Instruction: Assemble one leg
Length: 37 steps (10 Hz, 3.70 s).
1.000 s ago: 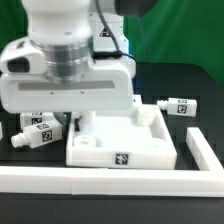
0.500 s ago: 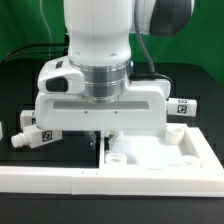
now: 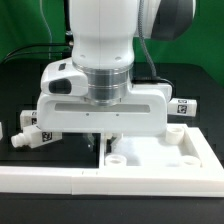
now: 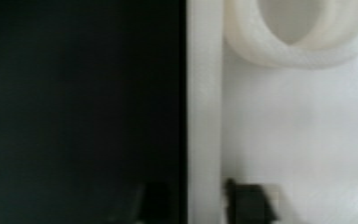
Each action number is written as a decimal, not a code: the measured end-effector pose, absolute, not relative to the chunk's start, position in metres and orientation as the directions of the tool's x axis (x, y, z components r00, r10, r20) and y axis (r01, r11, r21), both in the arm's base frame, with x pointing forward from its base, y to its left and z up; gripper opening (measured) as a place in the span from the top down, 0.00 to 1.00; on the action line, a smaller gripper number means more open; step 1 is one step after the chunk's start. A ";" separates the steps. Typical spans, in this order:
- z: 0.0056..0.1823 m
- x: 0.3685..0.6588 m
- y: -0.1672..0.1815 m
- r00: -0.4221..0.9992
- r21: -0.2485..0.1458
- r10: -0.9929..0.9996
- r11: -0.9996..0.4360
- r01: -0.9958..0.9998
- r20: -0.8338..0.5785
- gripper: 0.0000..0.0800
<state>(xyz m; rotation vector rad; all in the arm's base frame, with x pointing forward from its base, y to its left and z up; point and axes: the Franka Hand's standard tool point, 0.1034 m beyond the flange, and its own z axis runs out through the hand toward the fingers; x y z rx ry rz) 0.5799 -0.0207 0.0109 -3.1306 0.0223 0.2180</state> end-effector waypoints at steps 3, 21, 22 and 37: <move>0.042 0.571 -0.037 0.987 0.000 -0.043 -0.999 -0.044 -0.155 0.27; 0.091 0.561 -0.095 0.491 0.040 -0.849 -0.508 -0.861 -0.196 0.19; 0.089 0.553 -0.110 0.391 0.013 -0.893 -0.403 -0.915 -0.222 0.19; 0.068 0.474 -0.149 0.060 -0.007 -0.823 -0.068 -0.998 -0.565 0.19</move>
Offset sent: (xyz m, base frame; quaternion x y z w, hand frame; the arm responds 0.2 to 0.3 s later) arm -0.0217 -0.0383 0.0620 -0.0492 -0.0751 0.0552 0.9944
